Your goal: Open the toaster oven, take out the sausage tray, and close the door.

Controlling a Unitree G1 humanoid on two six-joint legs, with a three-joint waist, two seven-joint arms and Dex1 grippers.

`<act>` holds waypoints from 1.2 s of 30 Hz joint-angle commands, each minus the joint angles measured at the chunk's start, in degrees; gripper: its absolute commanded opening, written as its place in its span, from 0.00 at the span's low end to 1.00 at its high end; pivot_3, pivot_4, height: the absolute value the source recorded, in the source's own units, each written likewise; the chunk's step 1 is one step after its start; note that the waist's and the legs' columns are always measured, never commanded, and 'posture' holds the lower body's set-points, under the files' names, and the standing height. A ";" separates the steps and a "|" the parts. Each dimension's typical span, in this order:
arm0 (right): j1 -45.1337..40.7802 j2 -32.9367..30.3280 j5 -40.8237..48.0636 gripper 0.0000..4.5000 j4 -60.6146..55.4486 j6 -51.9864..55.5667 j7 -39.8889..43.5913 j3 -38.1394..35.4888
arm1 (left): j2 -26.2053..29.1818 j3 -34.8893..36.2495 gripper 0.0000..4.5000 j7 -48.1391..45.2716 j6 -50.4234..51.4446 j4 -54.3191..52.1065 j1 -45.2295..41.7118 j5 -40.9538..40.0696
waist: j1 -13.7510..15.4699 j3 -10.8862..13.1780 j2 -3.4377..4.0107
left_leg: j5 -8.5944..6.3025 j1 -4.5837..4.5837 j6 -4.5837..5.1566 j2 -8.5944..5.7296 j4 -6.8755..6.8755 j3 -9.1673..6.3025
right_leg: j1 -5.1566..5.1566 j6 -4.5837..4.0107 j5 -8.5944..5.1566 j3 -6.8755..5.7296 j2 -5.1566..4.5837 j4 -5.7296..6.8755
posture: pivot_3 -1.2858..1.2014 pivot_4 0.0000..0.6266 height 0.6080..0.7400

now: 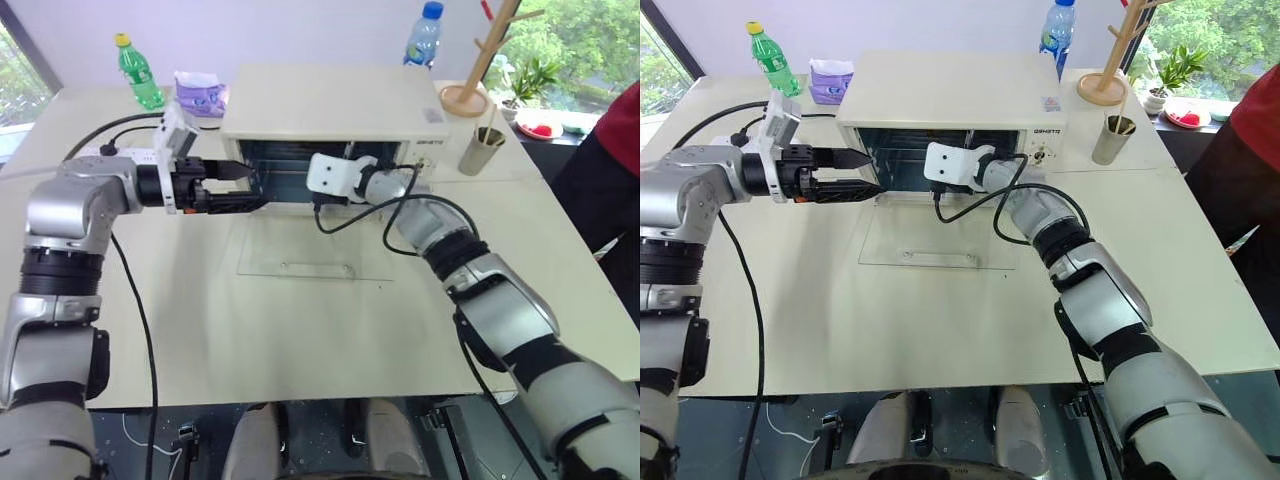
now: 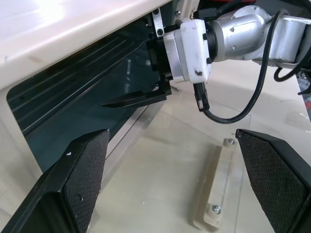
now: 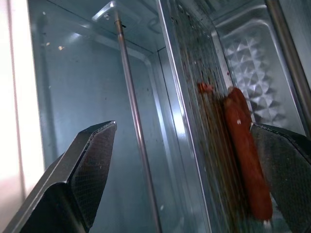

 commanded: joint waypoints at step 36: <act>3.89 -2.05 -6.03 0.00 -7.54 -5.64 -1.86 -1.24 | -3.95 -0.17 1.00 -4.35 -12.48 21.97 -11.57 9.31 | 0.15 -0.03 -0.04 | 0.00 0.02 0.00 0.00 0.01 0.00 | 0.00 0.00 0.00 0.02 0.00 0.07 | 0.52 0.24 0.87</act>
